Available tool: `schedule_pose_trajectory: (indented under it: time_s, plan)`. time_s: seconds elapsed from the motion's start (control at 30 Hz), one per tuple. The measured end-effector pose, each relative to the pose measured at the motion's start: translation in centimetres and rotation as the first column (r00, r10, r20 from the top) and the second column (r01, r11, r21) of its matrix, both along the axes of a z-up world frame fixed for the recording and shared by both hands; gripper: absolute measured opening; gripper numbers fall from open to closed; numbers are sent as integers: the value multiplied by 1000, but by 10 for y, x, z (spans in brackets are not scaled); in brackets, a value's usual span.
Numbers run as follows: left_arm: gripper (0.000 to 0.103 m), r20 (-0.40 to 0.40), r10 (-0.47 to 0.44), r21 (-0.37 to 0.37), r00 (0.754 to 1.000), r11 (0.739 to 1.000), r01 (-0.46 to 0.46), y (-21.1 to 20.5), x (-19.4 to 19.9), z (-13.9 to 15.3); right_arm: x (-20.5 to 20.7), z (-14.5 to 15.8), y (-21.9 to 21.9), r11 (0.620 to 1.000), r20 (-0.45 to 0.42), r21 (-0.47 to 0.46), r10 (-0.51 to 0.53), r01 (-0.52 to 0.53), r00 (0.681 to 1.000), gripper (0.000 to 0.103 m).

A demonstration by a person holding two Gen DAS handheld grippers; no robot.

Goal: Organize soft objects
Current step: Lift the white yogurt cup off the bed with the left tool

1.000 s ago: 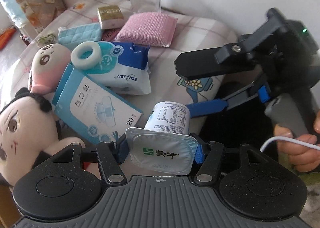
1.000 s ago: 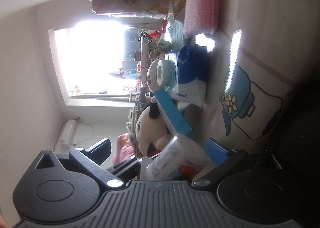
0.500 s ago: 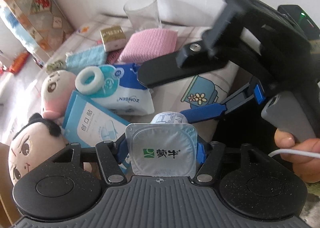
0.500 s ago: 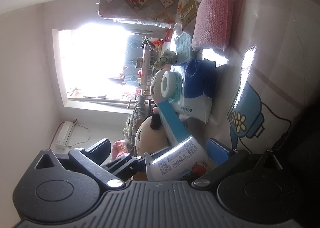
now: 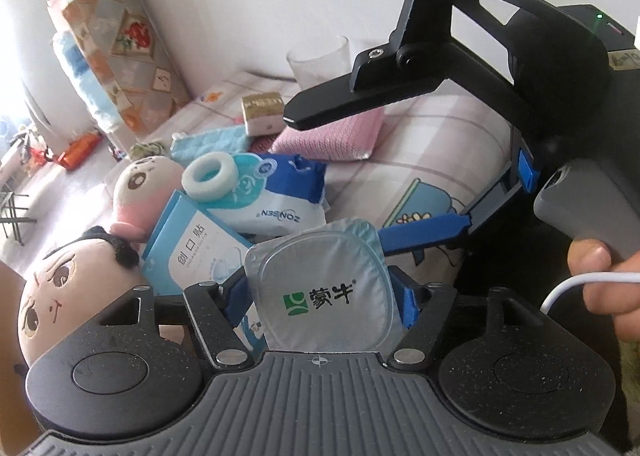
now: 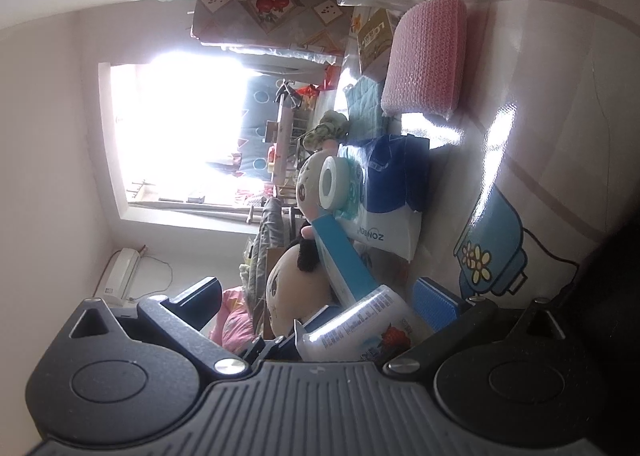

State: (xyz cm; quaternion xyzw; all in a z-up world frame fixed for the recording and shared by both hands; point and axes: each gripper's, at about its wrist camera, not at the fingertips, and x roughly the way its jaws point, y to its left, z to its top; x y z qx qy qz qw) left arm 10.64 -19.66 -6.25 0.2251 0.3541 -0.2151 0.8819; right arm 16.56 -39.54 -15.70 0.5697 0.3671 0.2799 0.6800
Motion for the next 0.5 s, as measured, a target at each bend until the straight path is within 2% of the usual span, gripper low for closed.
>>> schedule_pose_trajectory:
  time_s: [0.13, 0.2, 0.5]
  plan:
    - [73, 33, 30, -46, 999, 999, -28, 4, -1, -5, 1, 2, 2, 1000, -1, -19, 5, -5, 1000, 103]
    - [80, 40, 44, -51, 998, 998, -42, 5, 0, -7, 2, 3, 2, 1000, -1, -24, 8, -8, 1000, 103]
    - [81, 30, 59, -109, 998, 992, -56, 13, 2, -5, 1, 7, 4, 999, 15, -45, 14, -13, 1000, 103]
